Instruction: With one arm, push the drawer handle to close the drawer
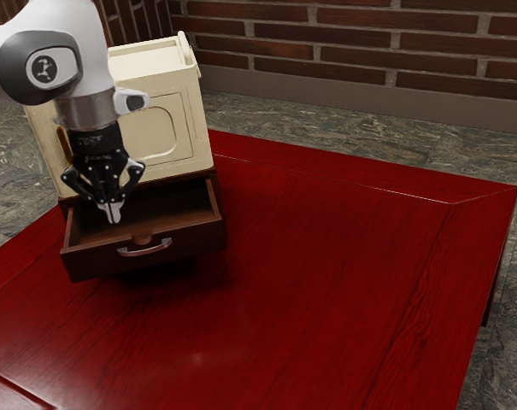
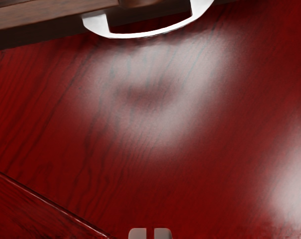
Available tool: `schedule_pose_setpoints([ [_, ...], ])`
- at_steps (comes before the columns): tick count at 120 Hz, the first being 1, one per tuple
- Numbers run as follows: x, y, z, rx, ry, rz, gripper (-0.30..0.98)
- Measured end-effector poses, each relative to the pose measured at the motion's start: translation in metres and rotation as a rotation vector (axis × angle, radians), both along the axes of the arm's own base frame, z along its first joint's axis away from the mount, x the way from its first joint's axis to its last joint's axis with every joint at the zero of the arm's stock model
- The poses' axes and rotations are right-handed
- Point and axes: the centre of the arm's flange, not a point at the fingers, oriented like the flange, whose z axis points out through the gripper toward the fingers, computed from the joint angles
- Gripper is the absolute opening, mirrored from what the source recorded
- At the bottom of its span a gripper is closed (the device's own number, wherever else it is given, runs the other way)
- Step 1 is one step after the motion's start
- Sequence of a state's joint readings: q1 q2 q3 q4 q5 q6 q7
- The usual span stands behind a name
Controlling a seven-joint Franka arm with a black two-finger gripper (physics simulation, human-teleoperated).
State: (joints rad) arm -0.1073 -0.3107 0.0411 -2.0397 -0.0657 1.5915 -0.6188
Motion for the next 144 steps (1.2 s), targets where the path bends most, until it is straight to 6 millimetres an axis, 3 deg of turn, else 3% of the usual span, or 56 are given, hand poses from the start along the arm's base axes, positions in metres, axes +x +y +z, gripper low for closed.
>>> schedule_pose_setpoints([
  [30, -0.018, -0.037, -0.009, -0.045, 0.016, 0.037, -0.1],
  [45, -0.02, -0.043, -0.03, -0.057, 0.04, 0.07, -0.1],
  [90, 0.018, -0.026, -0.083, 0.063, -0.002, 0.128, -0.1],
  [144, 0.039, -0.004, -0.118, 0.151, -0.085, 0.155, -0.1],
])
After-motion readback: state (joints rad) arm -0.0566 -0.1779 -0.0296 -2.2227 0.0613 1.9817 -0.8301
